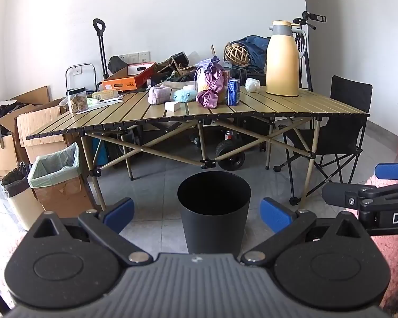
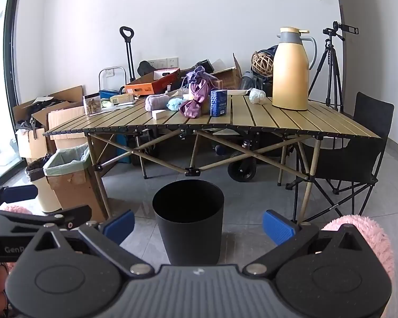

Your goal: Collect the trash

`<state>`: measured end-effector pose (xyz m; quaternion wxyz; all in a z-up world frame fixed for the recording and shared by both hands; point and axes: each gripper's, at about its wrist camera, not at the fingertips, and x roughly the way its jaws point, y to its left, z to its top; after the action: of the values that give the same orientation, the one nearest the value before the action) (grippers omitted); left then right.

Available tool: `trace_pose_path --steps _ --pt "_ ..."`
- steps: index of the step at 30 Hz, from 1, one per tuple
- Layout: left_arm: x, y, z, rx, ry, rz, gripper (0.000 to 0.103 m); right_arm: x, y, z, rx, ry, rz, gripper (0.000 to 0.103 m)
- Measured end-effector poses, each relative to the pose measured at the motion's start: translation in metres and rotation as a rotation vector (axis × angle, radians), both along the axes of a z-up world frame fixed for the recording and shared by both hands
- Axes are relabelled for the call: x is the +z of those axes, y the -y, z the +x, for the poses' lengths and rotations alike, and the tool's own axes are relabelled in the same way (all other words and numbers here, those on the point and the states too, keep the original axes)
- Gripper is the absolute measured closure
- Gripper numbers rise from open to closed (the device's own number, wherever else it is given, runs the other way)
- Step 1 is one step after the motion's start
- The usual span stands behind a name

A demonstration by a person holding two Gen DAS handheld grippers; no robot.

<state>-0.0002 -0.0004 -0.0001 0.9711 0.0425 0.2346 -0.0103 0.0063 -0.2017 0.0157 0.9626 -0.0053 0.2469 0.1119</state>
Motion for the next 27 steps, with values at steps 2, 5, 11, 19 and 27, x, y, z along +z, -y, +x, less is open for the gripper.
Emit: trace_pose_path --steps 2,5,11,19,27 --pt "0.0000 -0.0003 0.0003 0.001 -0.004 -0.006 0.000 -0.0006 0.0010 0.0003 0.000 -0.006 0.020 0.000" --pt "-0.0002 0.0006 0.0012 0.001 -0.003 -0.006 0.000 -0.0012 0.0003 0.0001 -0.001 -0.001 0.010 0.000" --pt "-0.0001 -0.0002 0.0003 0.000 0.001 -0.009 0.000 -0.0020 -0.0003 -0.0003 -0.001 0.001 0.007 0.000" --pt "-0.0001 -0.0004 0.0001 0.001 0.004 -0.010 0.000 -0.0032 -0.0008 -0.0003 0.000 0.003 0.005 0.000" --pt "-0.0003 -0.0004 0.0003 0.000 0.003 -0.009 0.000 -0.0033 0.0009 -0.0002 0.000 0.002 0.004 0.000"
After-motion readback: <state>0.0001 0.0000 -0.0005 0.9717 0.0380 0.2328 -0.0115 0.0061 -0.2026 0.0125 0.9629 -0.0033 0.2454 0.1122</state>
